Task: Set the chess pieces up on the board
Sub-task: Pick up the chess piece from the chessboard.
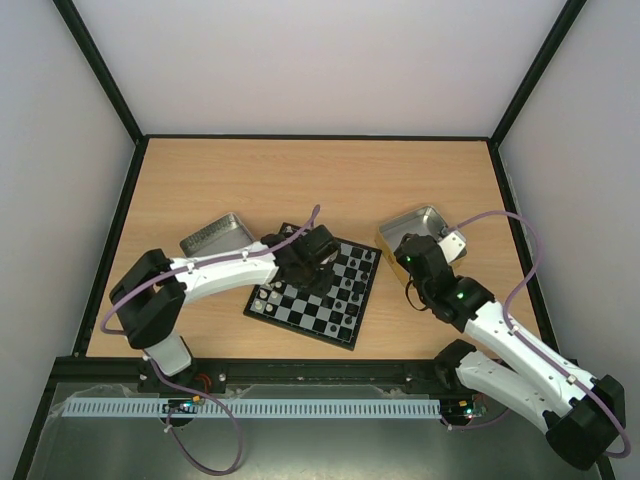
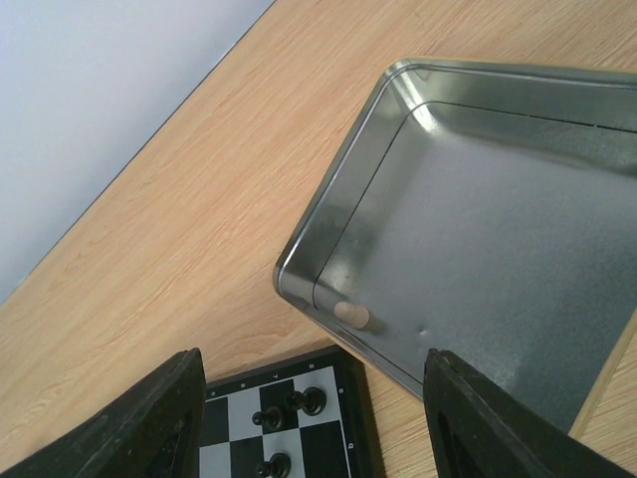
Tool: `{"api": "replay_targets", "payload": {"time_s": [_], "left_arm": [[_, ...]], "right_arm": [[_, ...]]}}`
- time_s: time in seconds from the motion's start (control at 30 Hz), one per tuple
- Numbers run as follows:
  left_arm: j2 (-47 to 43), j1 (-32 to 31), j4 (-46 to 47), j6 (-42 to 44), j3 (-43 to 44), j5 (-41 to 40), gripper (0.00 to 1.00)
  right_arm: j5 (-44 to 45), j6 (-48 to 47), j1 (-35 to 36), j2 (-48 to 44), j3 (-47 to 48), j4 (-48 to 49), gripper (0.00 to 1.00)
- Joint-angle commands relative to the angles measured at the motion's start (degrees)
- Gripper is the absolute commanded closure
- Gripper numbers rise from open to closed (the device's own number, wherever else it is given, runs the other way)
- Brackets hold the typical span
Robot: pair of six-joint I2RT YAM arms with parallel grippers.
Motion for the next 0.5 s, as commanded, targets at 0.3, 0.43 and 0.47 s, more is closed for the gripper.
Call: {"api": "replay_targets", "payload": {"time_s": [0.3,0.43,0.47], "left_arm": [[2.0,1.0,0.4,0.2,-3.5,8.7,0.57],[3.1,0.9,0.8,0.8,-3.8,10.5,0.57],[3.4,0.9,0.8,0.8,-3.8,10.8,0.57]], "right_arm": [[0.4,-0.2,-0.2,-0.2,-1.2,1.2,0.41],[0.4,-0.2,-0.2,-0.1,-1.5,1.3,0.41],[0.4,-0.2,-0.2,-0.1,-1.6,1.4,0.41]]}}
